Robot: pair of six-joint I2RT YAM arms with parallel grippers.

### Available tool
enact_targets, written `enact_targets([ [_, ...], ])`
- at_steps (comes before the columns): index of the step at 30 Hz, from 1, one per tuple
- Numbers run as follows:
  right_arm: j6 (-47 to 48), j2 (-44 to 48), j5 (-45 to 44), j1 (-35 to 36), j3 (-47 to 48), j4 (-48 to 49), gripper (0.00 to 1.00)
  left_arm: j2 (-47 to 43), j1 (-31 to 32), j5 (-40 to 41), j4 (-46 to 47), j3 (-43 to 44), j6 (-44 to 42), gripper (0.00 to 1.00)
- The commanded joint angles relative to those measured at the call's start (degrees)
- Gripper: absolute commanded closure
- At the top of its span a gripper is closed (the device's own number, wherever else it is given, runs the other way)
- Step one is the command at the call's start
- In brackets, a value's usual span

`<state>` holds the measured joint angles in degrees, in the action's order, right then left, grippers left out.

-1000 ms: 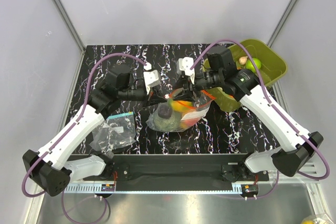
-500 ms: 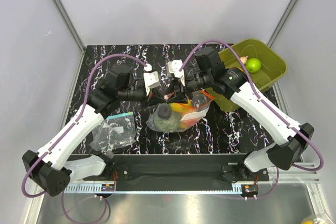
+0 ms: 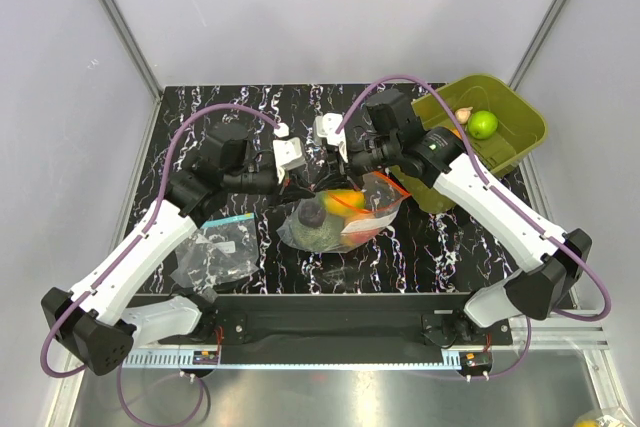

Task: Place the food in the zip-top bag and seal the zipper
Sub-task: Zip the zipper food storage bag at the center of the board.

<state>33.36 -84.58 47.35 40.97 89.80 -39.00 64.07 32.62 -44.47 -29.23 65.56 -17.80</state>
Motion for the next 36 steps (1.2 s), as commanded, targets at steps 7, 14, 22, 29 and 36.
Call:
enact_targets([
  [7,0.91,1.6,-3.4,0.78,-0.41,0.86,1.0,-6.75,-0.45,3.86,9.53,-2.7,2.59,1.0],
  [14,-1.98,3.45,-3.67,-1.24,-3.66,0.33,1.0,-9.05,-5.37,8.59,14.29,-5.27,7.34,1.0],
  [22,-4.62,9.77,-3.93,-8.09,-10.95,-0.72,1.0,-8.79,-10.47,25.81,12.1,-4.66,11.3,1.0],
  [29,-8.84,20.3,-6.65,-10.38,-21.22,-3.53,1.0,-6.16,-14.16,34.19,10.43,-3.16,15.43,1.0],
  [36,-11.57,28.06,-11.31,-10.39,-25.9,-3.36,1.0,-3.09,-14.25,23.74,13.41,-1.23,15.43,1.0],
])
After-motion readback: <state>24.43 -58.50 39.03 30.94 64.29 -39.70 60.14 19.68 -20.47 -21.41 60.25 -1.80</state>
